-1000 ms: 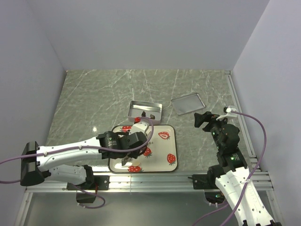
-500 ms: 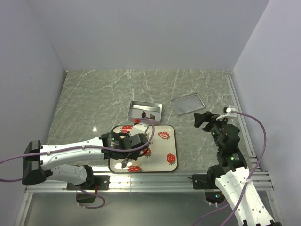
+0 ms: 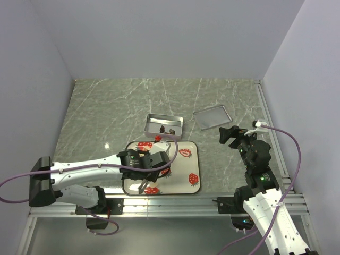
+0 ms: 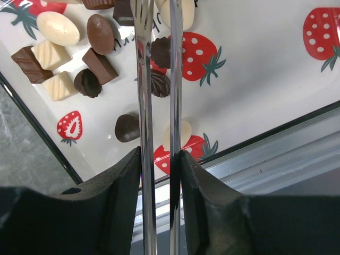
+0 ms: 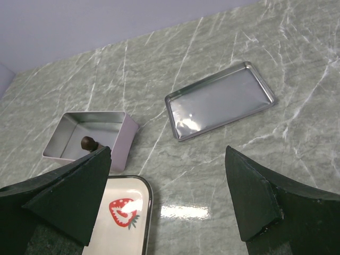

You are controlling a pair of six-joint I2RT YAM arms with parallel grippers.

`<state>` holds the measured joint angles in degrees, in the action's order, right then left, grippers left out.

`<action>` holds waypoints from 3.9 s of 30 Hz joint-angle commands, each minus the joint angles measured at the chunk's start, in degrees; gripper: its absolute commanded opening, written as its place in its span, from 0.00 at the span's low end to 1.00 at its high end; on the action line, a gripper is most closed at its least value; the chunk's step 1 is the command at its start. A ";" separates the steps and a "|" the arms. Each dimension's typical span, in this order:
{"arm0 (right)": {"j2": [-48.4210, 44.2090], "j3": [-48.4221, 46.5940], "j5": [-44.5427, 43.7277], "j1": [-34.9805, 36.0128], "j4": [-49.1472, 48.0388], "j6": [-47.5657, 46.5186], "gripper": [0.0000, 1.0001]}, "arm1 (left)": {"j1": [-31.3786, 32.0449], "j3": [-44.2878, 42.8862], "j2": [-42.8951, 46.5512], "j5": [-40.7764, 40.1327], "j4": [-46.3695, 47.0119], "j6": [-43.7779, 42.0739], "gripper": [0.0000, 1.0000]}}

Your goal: Pack the chocolate

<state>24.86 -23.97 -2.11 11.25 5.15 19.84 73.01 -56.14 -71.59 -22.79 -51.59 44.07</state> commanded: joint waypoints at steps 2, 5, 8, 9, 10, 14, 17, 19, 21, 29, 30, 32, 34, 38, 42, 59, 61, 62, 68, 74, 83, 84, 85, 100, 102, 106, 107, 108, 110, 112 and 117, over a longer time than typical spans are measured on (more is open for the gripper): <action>-0.25 0.06 0.09 -0.26 -2.25 -0.85 0.94 | 0.55 0.07 -1.27 1.69 2.37 -1.36 0.39; -0.25 -0.03 0.09 -0.17 -2.25 -0.85 0.94 | 0.64 0.33 -1.36 1.78 2.20 -1.36 0.41; -0.17 -0.03 0.00 -0.26 -2.25 -0.85 0.94 | 0.64 0.15 -1.36 2.13 2.11 -1.36 0.45; -0.17 0.06 0.00 -0.35 -2.25 -0.85 0.94 | 0.81 0.07 -1.18 2.22 1.94 -1.45 0.45; -0.17 0.06 0.00 -0.26 -2.25 -0.85 0.94 | 0.90 -0.28 -1.09 2.22 1.76 -1.36 0.45; -0.17 -0.03 0.00 -0.17 -2.25 -0.85 0.94 | 1.17 -0.46 -0.13 1.52 0.44 -1.01 0.45; -0.08 -0.03 0.09 -0.17 -2.25 -0.85 0.94 | 1.17 0.06 -0.21 1.87 0.96 -1.27 0.44; -0.16 0.06 0.00 -0.26 -2.25 -0.85 0.94 | 1.17 0.15 -1.26 2.31 1.84 -1.71 0.44; -0.34 0.06 0.00 -0.17 -2.16 -0.85 0.94 | 1.17 -0.02 -2.14 2.48 2.11 -2.15 0.44; -0.34 -0.03 -0.09 -0.35 -2.07 -0.85 0.94 | 1.17 -0.81 -2.15 1.34 1.85 -2.59 0.33; -0.34 -0.03 -0.18 -0.35 -2.07 -0.85 0.94 | 1.17 -0.81 -1.97 1.17 1.93 -2.59 0.32; -0.43 0.06 -0.18 -0.26 -2.07 -0.85 0.94 | 1.17 -1.08 -1.45 0.55 2.02 -2.59 0.31; -0.43 0.06 -0.18 -0.26 -2.07 -0.85 0.94 | 1.17 -1.51 -1.36 0.11 2.37 -3.03 0.31; -0.34 -0.03 -0.18 -0.26 -2.07 -0.85 0.94 | 1.08 -2.74 -1.71 -1.82 2.90 -3.99 0.31; -0.25 -0.03 -0.18 -0.17 -1.98 -0.85 0.94 | 0.55 -4.41 -2.41 -4.71 3.78 -5.14 0.31; 0.19 -0.12 -0.26 -0.26 -2.07 -0.85 0.94 | -1.56 -4.15 -1.27 -3.32 7.56 -7.95 0.44; 0.36 -0.12 -0.18 -0.26 -1.98 -0.94 0.94 | -1.47 -3.89 -1.01 -3.32 7.82 -7.95 0.45; 0.36 -0.20 -0.26 -0.26 -1.98 -0.85 0.94 | -1.47 -3.80 -0.83 -3.23 8.08 -7.95 0.46; 0.63 -0.29 -0.35 -0.26 -2.07 -0.94 0.94 | -1.12 -3.63 0.14 -1.48 9.05 -8.39 0.47; 0.63 -0.29 -0.44 -0.35 -1.98 -0.94 0.94 | 0.28 -3.45 -1.36 -0.59 7.21 -7.16 0.47; 0.71 -0.29 -0.18 -0.26 -2.16 -0.94 0.94 | 1.87 -3.27 -1.44 -0.06 4.93 -4.96 0.46; 0.71 -0.29 -0.26 -0.26 -2.16 -0.94 0.94 | 1.87 -3.36 -1.88 0.02 4.66 -4.96 0.46; 0.71 -0.29 -0.18 -0.17 -2.16 -0.94 0.94 | 1.96 -3.36 -2.15 0.02 4.75 -5.14 0.46; 0.45 -0.38 -0.44 -0.35 -2.07 -0.85 0.94 | 2.40 -4.42 -1.53 -2.79 4.57 -5.49 0.33; 0.45 -0.29 -0.44 -0.26 -2.07 -0.94 0.94 | 2.40 -4.59 -1.88 -2.97 5.18 -6.28 0.33; 0.45 -0.29 -0.26 -0.26 -2.16 -0.94 0.94 | 0.56 -5.12 -2.68 -3.23 6.85 -8.47 0.33; 0.45 -0.29 -0.26 -0.26 -2.16 -0.94 0.94 | -0.23 -4.95 -2.50 -2.71 8.34 -9.96 0.33; 0.45 -0.29 -0.35 -0.26 -2.07 -0.94 0.94 | -1.20 -4.68 -2.33 -2.27 9.31 -10.76 0.33; 0.45 -0.29 -0.26 -0.17 -2.16 -0.94 0.94 | -4.36 -4.42 -1.89 -1.30 10.46 -12.95 0.33; 0.36 -0.29 -0.26 -0.26 -2.16 -0.94 0.94 | -7.25 -4.42 -1.10 -1.12 11.60 -14.27 0.33; 0.28 -0.20 -0.26 -0.26 -2.16 -0.94 0.94 | -12.97 -5.03 1.45 0.81 13.71 -18.85 0.32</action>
<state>25.32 -23.97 -2.13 11.25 5.15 19.79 62.70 -58.76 -73.34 -22.68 -41.52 29.47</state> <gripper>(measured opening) 0.939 0.347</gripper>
